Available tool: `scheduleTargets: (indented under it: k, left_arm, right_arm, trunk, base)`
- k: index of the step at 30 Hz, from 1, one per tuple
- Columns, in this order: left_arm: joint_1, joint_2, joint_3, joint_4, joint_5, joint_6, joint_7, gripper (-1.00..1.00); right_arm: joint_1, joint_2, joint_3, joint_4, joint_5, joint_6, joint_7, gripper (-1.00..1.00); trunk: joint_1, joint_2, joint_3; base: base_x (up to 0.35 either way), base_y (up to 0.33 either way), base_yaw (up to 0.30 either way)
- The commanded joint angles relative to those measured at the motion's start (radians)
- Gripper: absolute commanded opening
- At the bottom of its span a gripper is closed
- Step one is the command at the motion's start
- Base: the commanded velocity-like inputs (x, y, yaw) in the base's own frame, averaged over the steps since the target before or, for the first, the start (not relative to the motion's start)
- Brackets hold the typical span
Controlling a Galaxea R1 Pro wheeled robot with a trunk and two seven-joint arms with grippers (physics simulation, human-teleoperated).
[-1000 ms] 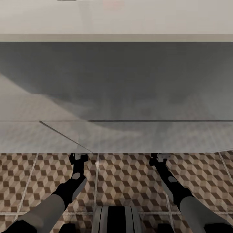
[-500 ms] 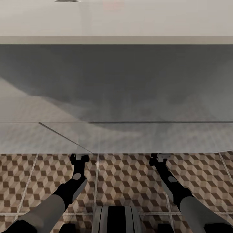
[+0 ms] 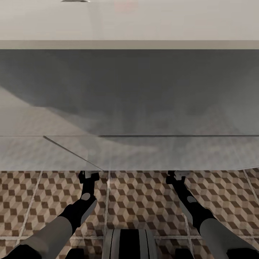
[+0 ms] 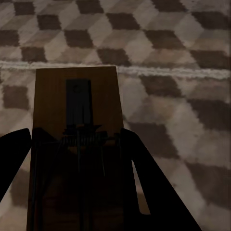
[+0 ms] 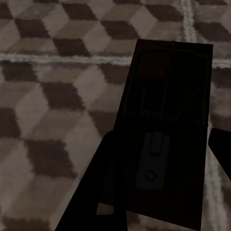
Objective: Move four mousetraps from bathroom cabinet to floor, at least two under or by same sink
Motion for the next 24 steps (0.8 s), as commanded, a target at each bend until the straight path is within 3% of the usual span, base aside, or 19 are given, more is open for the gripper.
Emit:
scheduleTargets:
  k: [1, 14, 24]
  left_arm:
    - [-0.001, 0.001, -0.008, 0.001, 0.008, -0.004, 0.006, -1.00]
    - [-0.001, 0.005, -0.008, 0.003, 0.011, -0.005, -0.006, -1.00]
    - [-0.001, 0.007, -0.006, 0.004, 0.012, -0.005, -0.096, -1.00]
  right_arm:
    - [-0.001, -0.001, 0.005, 0.001, -0.010, -0.004, 0.004, -1.00]
    - [0.000, -0.001, 0.005, 0.001, -0.011, -0.005, 0.004, -1.00]
    - [0.000, -0.001, 0.005, 0.001, -0.011, -0.003, 0.004, -1.00]
  trunk:
    - [0.000, 0.000, 0.000]
    - [0.000, 0.000, 0.000]
    - [0.000, 0.000, 0.000]
  base:
    - [0.000, 0.000, 0.000]
    - [0.000, 0.000, 0.000]
    - [0.000, 0.000, 0.000]
